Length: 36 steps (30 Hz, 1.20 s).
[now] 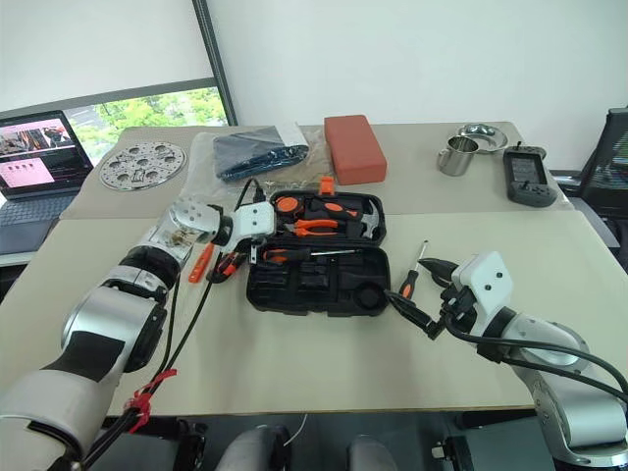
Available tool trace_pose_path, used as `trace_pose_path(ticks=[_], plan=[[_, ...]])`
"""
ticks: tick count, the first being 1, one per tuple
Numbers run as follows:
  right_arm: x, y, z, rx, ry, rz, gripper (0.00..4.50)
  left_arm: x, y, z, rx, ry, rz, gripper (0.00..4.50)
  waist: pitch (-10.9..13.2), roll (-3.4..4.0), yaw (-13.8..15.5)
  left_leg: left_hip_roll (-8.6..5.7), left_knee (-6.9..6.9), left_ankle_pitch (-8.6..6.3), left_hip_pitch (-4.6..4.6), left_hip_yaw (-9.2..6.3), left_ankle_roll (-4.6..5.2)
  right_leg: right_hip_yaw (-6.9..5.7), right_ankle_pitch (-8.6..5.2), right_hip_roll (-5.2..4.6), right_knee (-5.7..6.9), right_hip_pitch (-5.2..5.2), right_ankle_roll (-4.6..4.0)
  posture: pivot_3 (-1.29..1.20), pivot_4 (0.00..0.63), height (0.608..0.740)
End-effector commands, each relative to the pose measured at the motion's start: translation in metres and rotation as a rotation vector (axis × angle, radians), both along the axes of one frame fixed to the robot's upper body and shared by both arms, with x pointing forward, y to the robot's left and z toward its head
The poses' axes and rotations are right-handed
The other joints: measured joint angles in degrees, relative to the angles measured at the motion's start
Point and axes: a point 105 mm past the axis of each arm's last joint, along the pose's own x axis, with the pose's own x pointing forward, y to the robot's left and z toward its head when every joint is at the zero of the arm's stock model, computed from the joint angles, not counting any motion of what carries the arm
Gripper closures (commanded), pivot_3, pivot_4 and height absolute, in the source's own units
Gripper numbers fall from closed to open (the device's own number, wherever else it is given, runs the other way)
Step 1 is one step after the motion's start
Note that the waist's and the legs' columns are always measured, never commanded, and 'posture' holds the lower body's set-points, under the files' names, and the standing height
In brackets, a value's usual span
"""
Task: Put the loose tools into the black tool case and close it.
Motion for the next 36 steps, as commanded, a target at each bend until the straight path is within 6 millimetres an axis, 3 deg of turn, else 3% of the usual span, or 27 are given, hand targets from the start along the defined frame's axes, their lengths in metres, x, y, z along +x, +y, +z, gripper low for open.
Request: trace_pose_path(ticks=[1,4,8,13,18,23,36], plan=[[-0.001,0.001,0.009,0.003,-0.052,0.005,0.0,-0.001,-0.016,0.036,-0.136,-0.02,-0.057,0.31,0.0,0.02,0.0,0.0,0.0,0.0,0.02,0.0,0.0,0.0,0.0,0.0,0.0,0.01,0.0,0.0,0.15,0.74],[0.0,0.002,0.009,0.005,-0.052,0.008,0.0,-0.001,-0.029,0.045,-0.256,0.001,-0.059,1.16,0.0,0.03,0.0,0.01,0.0,0.0,0.03,0.0,-0.01,0.0,0.0,0.01,0.01,0.02,0.0,0.0,0.15,0.74],[0.0,0.004,0.009,0.009,-0.053,0.009,0.0,0.004,-0.048,0.045,-0.415,0.003,0.008,2.68,0.0,0.03,0.0,0.01,0.03,0.01,0.01,-0.03,-0.01,0.0,0.0,0.01,0.01,0.02,0.0,0.0,0.15,0.74],[-0.004,0.004,0.006,0.013,-0.048,0.001,0.0,0.007,-0.064,0.019,-0.583,0.13,0.169,4.4,0.0,0.02,0.0,0.0,0.05,0.12,0.02,-0.1,-0.19,0.01,0.0,0.02,0.06,0.05,0.0,0.0,0.15,0.74],[-0.005,0.005,0.005,0.015,-0.046,-0.001,0.0,0.004,-0.065,-0.006,-0.547,0.181,0.245,4.48,0.0,0.03,-0.5,0.03,0.04,0.32,0.01,-0.31,-0.53,0.07,0.0,0.21,0.09,0.02,0.0,0.0,0.15,0.74],[-0.005,0.005,0.006,0.016,-0.047,-0.005,0.0,-0.002,-0.07,-0.018,-0.553,0.224,0.281,4.48,0.0,0.04,-0.3,-0.02,0.05,0.31,-0.04,-0.5,-0.5,0.15,0.0,0.27,0.09,0.13,0.0,0.0,0.15,0.74],[-0.005,0.005,0.007,0.016,-0.047,0.002,0.0,0.001,-0.047,-0.054,-0.273,0.198,0.332,4.48,0.0,0.0,-0.4,-0.01,0.03,0.29,-0.01,-0.62,-0.47,0.16,0.0,0.37,0.07,0.2,0.0,0.0,0.15,0.74]])
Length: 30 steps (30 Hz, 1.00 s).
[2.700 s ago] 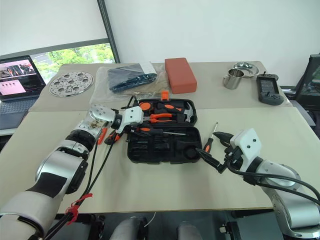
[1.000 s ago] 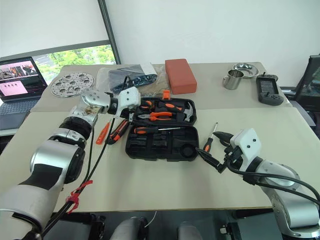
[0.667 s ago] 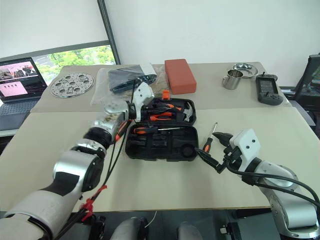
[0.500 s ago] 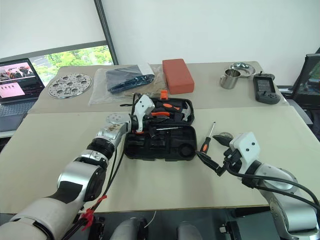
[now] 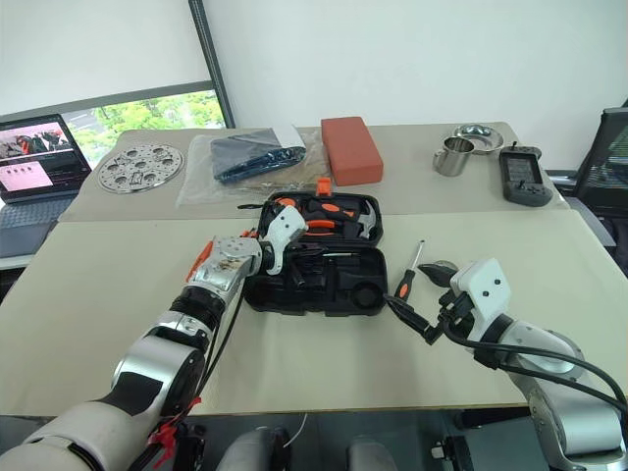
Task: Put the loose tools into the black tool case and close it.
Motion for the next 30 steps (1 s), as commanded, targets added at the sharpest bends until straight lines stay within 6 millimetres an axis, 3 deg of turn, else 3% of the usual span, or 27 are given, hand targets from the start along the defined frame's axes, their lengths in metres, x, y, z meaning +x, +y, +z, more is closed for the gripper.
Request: trace_pose_path(ticks=[1,21,27,30], plan=[[-0.002,0.005,0.014,-0.006,-0.061,0.024,0.0,0.005,0.012,-0.008,0.103,-0.014,0.016,4.48,0.0,-0.02,-0.1,0.0,0.0,-0.01,0.0,0.0,0.01,0.0,0.0,0.0,0.0,0.0,0.0,0.0,0.15,0.74],[0.0,0.004,0.013,-0.01,-0.058,0.026,0.0,-0.007,0.017,-0.056,0.145,0.015,0.072,4.48,-0.1,0.03,-0.2,0.0,0.02,-0.2,0.57,-0.07,0.31,0.01,-0.01,-0.02,-0.11,0.71,0.0,0.0,0.15,0.74],[0.001,0.005,0.014,-0.01,-0.059,0.031,0.0,-0.007,0.019,-0.064,0.214,-0.024,0.063,4.48,-0.3,-0.04,-0.2,-0.02,0.02,-0.2,0.64,-0.12,0.31,0.03,-0.01,-0.01,-0.08,0.76,0.0,0.0,0.15,0.74],[0.001,0.005,0.014,-0.009,-0.059,0.034,0.0,-0.006,0.016,-0.06,0.157,-0.011,0.085,4.48,-0.3,-0.04,-0.2,-0.03,0.03,-0.2,0.64,-0.13,0.31,0.04,-0.01,-0.02,-0.08,0.78,0.0,0.0,0.15,0.74]])
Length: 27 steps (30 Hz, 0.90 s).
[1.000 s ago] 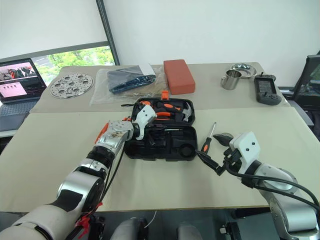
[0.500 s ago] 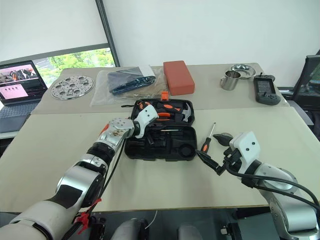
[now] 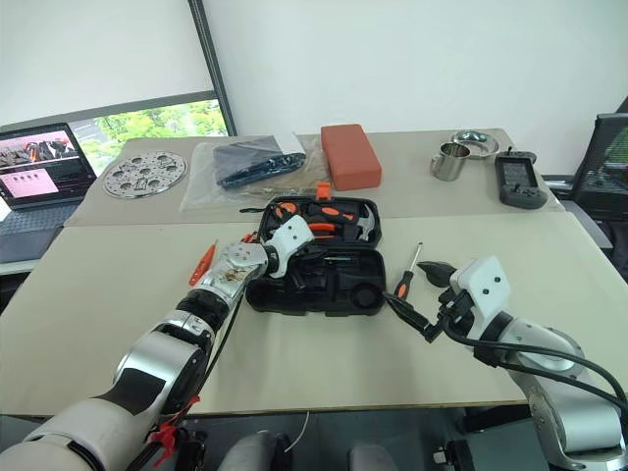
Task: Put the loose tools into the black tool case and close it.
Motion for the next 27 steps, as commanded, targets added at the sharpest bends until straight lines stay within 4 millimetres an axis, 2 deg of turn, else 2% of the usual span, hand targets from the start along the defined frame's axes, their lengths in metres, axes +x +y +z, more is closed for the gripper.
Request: trace_pose_path(ticks=[1,5,9,12,14,16,18,22,26,27], plan=[[-0.001,0.003,0.01,-0.007,-0.046,0.023,0.0,-0.006,0.016,-0.035,0.039,0.119,0.068,4.48,0.0,0.0,0.0,0.0,0.0,0.0,0.0,-0.01,0.0,0.0,0.0,0.0,0.01,0.0,0.0,0.0,0.15,0.74],[0.0,0.004,0.01,-0.009,-0.046,0.026,0.0,0.0,0.011,-0.007,-0.083,0.051,0.056,4.48,0.0,0.0,0.0,0.0,0.0,0.0,-0.01,-0.01,0.0,0.0,0.0,0.0,0.01,-0.01,0.0,0.0,0.15,0.74],[0.0,0.004,0.012,-0.01,-0.048,0.031,0.0,0.001,0.002,0.041,-0.317,-0.008,-0.014,4.48,0.0,-0.01,-0.1,0.01,0.0,0.01,-0.2,-0.02,0.0,-0.01,0.0,0.02,0.01,-0.19,0.0,0.0,0.15,0.74],[0.002,0.005,0.012,-0.009,-0.046,0.039,0.0,-0.004,0.015,0.084,-0.456,-0.073,-0.062,4.48,0.0,0.02,0.1,0.0,0.0,0.03,-0.56,-0.04,-0.02,-0.04,0.0,0.05,-0.02,-0.51,0.0,0.0,0.15,0.74],[0.004,0.006,0.011,-0.009,-0.042,0.042,0.0,-0.01,0.026,0.101,-0.495,-0.095,-0.088,4.48,-0.1,0.22,0.1,0.01,0.01,0.16,-0.92,-0.03,-0.22,-0.02,0.01,0.07,0.0,-0.89,-0.01,0.0,0.15,0.74],[0.007,0.004,0.009,-0.01,-0.033,0.025,0.0,-0.015,0.037,0.109,-0.503,-0.104,-0.093,4.48,-0.1,0.25,0.1,0.03,-0.01,0.34,-0.9,-0.04,-0.52,-0.01,0.01,0.13,-0.02,-0.88,-0.01,0.0,0.15,0.74],[0.02,-0.005,0.003,-0.017,-0.002,-0.066,0.0,-0.022,0.053,0.116,-0.489,-0.114,-0.104,4.48,-0.1,0.28,0.0,0.03,-0.04,0.35,-0.85,-0.04,-0.54,0.01,0.0,0.13,-0.03,-0.85,-0.01,0.0,0.15,0.74],[0.047,-0.018,-0.012,0.007,0.067,-0.288,0.0,-0.061,0.072,0.126,-0.43,-0.057,-0.287,4.48,-0.1,0.29,-0.3,0.08,-0.07,0.37,-0.75,-0.02,-0.56,0.04,0.0,0.12,-0.01,-0.82,-0.01,0.0,0.15,0.74],[0.058,-0.028,-0.023,0.037,0.159,-0.436,0.0,-0.093,0.078,0.129,-0.364,0.026,-0.428,4.48,-0.1,0.32,0.3,0.14,-0.12,0.43,-0.83,-0.06,-0.67,-0.02,-0.01,0.12,0.04,-0.9,-0.03,0.0,0.15,0.74],[0.058,-0.025,-0.027,0.042,0.191,-0.44,0.0,-0.1,0.078,0.133,-0.353,0.032,-0.46,4.48,-0.1,0.31,0.4,0.1,-0.11,0.44,-0.87,-0.08,-0.63,0.0,-0.01,0.09,0.05,-0.88,-0.03,0.0,0.15,0.74]])
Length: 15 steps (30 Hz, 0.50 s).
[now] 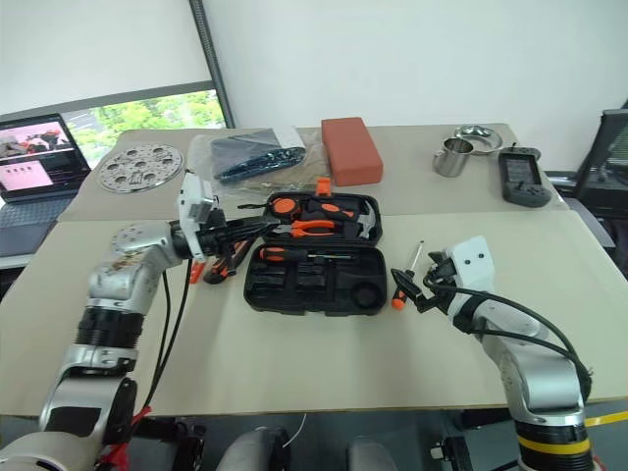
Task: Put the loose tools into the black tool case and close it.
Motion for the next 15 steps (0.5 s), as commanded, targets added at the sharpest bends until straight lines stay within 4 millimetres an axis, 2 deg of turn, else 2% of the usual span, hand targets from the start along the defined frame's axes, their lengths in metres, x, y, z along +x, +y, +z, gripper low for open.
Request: trace_pose_path(ticks=[1,5,9,11,15], plan=[[0.002,0.0,-0.001,0.004,0.053,-0.066,0.0,-0.028,-0.005,0.022,0.017,-0.036,-0.153,4.48,0.0,0.0,0.2,-0.01,0.01,-0.01,-0.01,0.0,0.07,0.02,0.0,-0.02,-0.02,0.01,0.0,0.0,0.15,0.74],[0.002,0.008,-0.017,0.048,0.181,-0.124,0.0,-0.046,-0.004,0.031,0.082,-0.043,-0.259,4.48,0.0,0.01,0.0,-0.02,0.0,-0.19,-0.02,-0.01,0.36,0.04,0.0,-0.01,-0.08,0.04,0.0,0.0,0.15,0.74],[0.001,0.013,-0.023,0.061,0.241,-0.144,0.0,-0.05,-0.002,0.033,0.126,-0.032,-0.288,4.48,0.0,0.03,-0.4,-0.01,-0.03,-0.22,0.02,-0.04,0.41,0.05,0.0,0.07,-0.05,0.01,0.0,0.0,0.15,0.74],[-0.001,0.013,-0.028,0.051,0.262,-0.148,0.0,-0.045,-0.003,0.041,0.095,-0.025,-0.268,4.48,0.0,0.02,-0.4,-0.01,-0.04,-0.26,0.04,-0.06,0.47,0.05,0.0,0.09,-0.04,0.01,0.0,0.0,0.15,0.74],[-0.001,0.009,-0.032,0.048,0.279,-0.171,0.0,-0.042,-0.004,0.037,0.187,-0.06,-0.257,3.48,0.0,0.01,-0.4,-0.03,-0.02,-0.29,0.01,-0.08,0.54,0.07,0.0,0.08,-0.06,0.02,0.0,0.0,0.15,0.74]])
